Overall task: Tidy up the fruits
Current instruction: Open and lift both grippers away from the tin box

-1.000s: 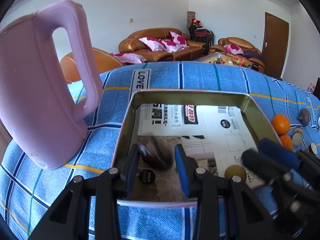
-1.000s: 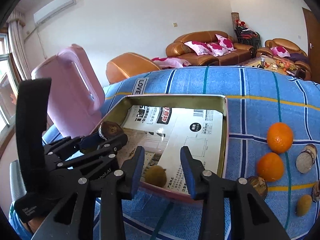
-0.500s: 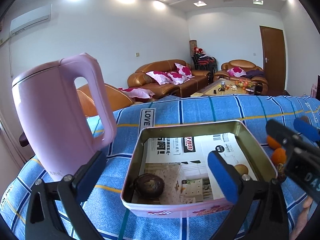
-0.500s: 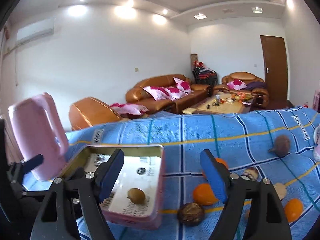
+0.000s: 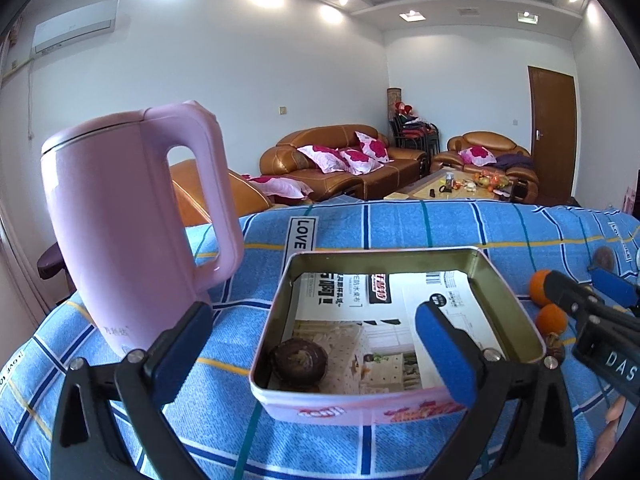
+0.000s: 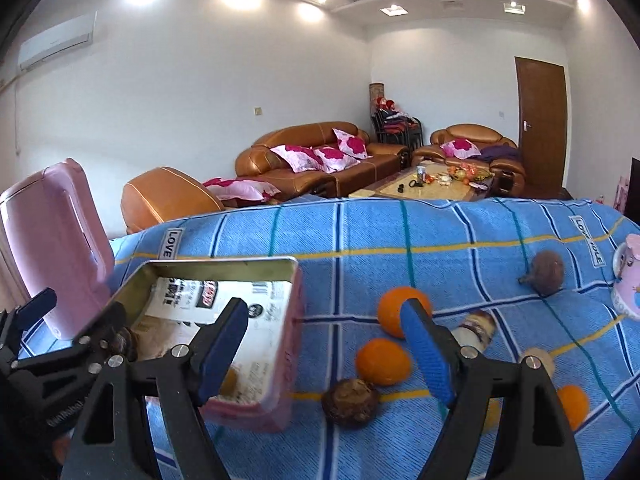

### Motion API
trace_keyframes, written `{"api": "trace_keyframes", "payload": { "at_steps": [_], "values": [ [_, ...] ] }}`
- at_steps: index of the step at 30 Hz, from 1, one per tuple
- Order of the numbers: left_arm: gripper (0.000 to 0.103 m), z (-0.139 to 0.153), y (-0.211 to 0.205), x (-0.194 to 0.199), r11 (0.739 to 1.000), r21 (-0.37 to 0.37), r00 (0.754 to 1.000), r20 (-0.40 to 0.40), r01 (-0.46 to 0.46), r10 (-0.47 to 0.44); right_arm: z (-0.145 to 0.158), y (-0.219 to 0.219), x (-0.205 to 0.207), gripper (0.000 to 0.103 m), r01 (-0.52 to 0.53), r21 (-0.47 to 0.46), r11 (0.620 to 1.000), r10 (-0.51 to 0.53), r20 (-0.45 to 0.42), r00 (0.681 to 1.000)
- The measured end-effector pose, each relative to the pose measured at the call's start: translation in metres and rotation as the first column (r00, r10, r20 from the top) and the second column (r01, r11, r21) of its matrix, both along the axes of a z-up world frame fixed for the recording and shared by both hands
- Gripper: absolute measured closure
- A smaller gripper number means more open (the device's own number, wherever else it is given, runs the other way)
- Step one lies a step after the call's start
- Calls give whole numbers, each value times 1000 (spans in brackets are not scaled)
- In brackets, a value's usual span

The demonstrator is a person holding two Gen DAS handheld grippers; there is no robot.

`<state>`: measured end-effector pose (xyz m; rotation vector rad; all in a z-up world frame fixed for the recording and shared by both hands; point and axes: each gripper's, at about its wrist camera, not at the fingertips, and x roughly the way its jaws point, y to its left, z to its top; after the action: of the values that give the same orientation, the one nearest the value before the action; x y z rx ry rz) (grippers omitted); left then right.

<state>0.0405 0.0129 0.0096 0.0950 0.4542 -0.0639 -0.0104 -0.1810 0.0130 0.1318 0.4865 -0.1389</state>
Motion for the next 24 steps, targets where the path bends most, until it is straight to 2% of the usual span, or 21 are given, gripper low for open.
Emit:
{"api": "trace_keyframes", "payload": {
  "at_steps": [6,12,24],
  "values": [
    [0,-1,1,-13,1000,-11,1000,-12,-18,18,-2,-17,-9,23,35,8,999,-35,-28,999],
    [0,-2,-3,-24,1000,-9,1000,-24,-18,18,-2,-24,-20,23,46,-30,999,-47,-51,998],
    [0,-6,-37,-45,996,7,990,-106,92,-90,0,-62,-51,23,47,-103,994,-55,-74,996]
  ]
}}
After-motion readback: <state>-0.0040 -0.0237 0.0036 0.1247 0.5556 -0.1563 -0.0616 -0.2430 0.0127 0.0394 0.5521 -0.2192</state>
